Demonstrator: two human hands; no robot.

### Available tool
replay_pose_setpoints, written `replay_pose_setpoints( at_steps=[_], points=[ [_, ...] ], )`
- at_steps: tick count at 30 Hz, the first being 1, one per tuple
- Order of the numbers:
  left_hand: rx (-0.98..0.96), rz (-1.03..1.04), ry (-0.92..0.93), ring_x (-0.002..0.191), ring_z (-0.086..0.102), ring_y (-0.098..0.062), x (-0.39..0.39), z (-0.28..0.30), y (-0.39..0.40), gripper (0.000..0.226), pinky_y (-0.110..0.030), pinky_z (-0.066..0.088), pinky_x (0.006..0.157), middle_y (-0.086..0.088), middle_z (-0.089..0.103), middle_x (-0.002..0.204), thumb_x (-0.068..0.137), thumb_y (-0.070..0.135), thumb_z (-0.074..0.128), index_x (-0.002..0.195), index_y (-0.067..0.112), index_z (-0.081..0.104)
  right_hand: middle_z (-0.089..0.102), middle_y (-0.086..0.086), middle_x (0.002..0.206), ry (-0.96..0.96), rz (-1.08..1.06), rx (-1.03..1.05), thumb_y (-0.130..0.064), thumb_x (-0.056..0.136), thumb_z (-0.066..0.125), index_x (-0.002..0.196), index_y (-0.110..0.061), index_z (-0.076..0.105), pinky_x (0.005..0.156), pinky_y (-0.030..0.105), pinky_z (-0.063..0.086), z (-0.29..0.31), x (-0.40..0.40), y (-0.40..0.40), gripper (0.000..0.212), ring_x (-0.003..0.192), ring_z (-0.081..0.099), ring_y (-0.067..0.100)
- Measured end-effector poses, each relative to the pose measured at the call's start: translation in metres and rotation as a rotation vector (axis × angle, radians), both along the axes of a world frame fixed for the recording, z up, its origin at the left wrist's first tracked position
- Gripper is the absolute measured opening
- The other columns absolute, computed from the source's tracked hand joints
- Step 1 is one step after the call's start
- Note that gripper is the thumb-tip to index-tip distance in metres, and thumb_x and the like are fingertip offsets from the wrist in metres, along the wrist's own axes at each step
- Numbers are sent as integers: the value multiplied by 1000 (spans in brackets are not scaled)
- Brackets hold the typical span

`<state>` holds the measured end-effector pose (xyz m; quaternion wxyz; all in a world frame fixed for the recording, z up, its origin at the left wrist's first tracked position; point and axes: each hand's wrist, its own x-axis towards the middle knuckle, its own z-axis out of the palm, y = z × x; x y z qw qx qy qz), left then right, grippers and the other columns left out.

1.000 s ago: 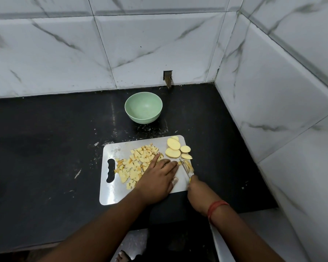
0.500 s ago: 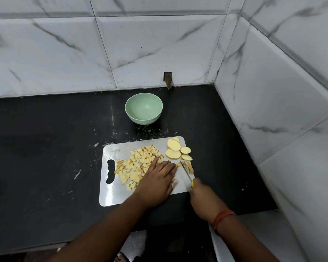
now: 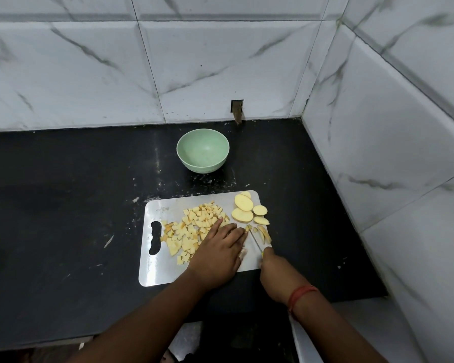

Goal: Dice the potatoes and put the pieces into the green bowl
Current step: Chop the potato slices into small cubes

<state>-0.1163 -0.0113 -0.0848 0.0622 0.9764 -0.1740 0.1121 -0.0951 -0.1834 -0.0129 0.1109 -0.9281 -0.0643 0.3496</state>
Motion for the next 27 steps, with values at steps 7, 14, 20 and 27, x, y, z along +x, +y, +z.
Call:
replay_pose_setpoints(
  at_steps=[7, 14, 20, 27],
  points=[
    [44, 21, 10, 133, 48, -21, -1, 4, 0, 50, -48, 16, 123, 1, 59, 137, 104, 42, 38, 141, 14, 59, 55, 0, 88, 19, 54, 55, -16, 101, 40, 134, -6, 36, 60, 20, 39, 1, -16, -24, 35, 75, 56, 12],
    [65, 7, -4, 136, 47, -23, -1, 6, -2, 54, -48, 17, 124, -6, 56, 142, 104, 44, 41, 144, 11, 55, 56, 2, 82, -106, -115, 281, -30, 102, 42, 95, -17, 43, 63, 28, 42, 27, -8, -44, 16, 73, 55, 14],
    [114, -95, 40, 135, 46, -23, 15, 16, -22, 60, -47, 17, 125, -6, 54, 141, 104, 52, 34, 140, 9, 56, 54, 2, 78, -177, -216, 351, -29, 103, 43, 96, -15, 46, 56, 24, 36, 38, 0, -53, 16, 67, 53, 13],
    [120, 3, -43, 128, 52, -26, 11, 15, -3, 42, -48, 13, 124, -8, 62, 126, 102, 46, 41, 116, 15, 67, 52, 4, 76, -171, -264, 378, -29, 103, 43, 88, -17, 42, 58, 27, 40, 40, 1, -61, 19, 65, 50, 13]
  ],
)
